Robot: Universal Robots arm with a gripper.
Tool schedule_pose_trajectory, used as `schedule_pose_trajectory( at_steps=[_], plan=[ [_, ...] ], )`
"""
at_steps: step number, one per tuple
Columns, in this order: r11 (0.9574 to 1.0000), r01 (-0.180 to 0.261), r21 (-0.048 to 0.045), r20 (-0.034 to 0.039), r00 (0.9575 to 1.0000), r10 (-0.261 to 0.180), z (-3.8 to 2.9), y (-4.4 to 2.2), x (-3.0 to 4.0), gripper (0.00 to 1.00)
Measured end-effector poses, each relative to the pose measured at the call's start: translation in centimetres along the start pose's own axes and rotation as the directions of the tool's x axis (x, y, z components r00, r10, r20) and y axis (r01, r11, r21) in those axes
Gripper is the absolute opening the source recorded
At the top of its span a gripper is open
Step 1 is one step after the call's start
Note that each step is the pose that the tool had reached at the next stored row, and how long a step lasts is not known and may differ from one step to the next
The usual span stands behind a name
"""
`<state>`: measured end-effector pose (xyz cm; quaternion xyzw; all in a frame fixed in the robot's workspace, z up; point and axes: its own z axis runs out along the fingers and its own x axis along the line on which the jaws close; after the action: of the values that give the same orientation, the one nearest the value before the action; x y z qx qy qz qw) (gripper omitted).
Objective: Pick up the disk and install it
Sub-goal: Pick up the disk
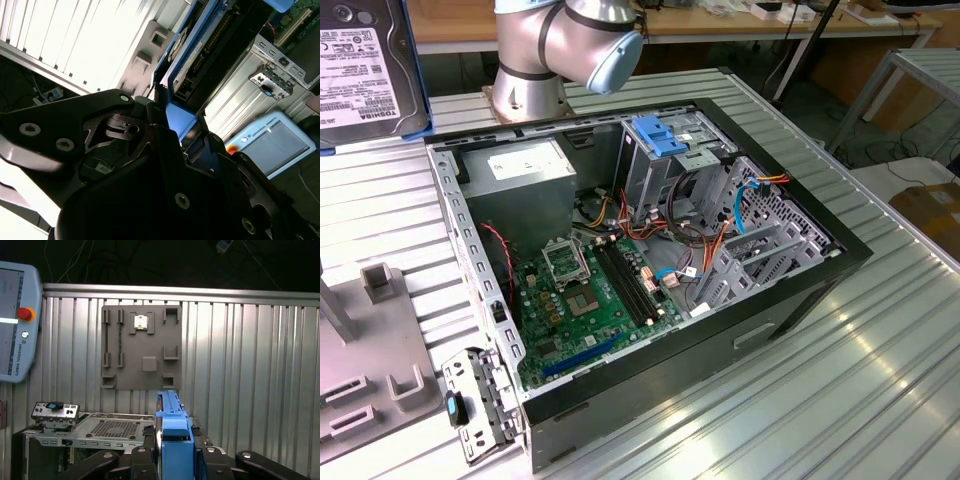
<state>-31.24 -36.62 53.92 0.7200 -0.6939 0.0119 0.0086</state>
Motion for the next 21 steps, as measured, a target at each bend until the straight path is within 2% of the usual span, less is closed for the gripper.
schedule_pose_trajectory(
  at_steps=[9,18,20,21],
  plan=[
    [1.0000,0.000,0.0000,-0.0006,1.0000,0.000,0.01,-1.52,0.05,0.37],
    [1.0000,0.000,-0.0001,-0.0017,1.0000,0.000,0.02,-3.94,0.14,0.37],
    [1.0000,0.000,-0.0001,-0.0017,1.0000,0.000,0.02,-4.22,0.15,0.37],
    [1.0000,0.000,0.0000,-0.0018,1.0000,0.000,0.03,-4.62,0.17,0.37]
  ],
)
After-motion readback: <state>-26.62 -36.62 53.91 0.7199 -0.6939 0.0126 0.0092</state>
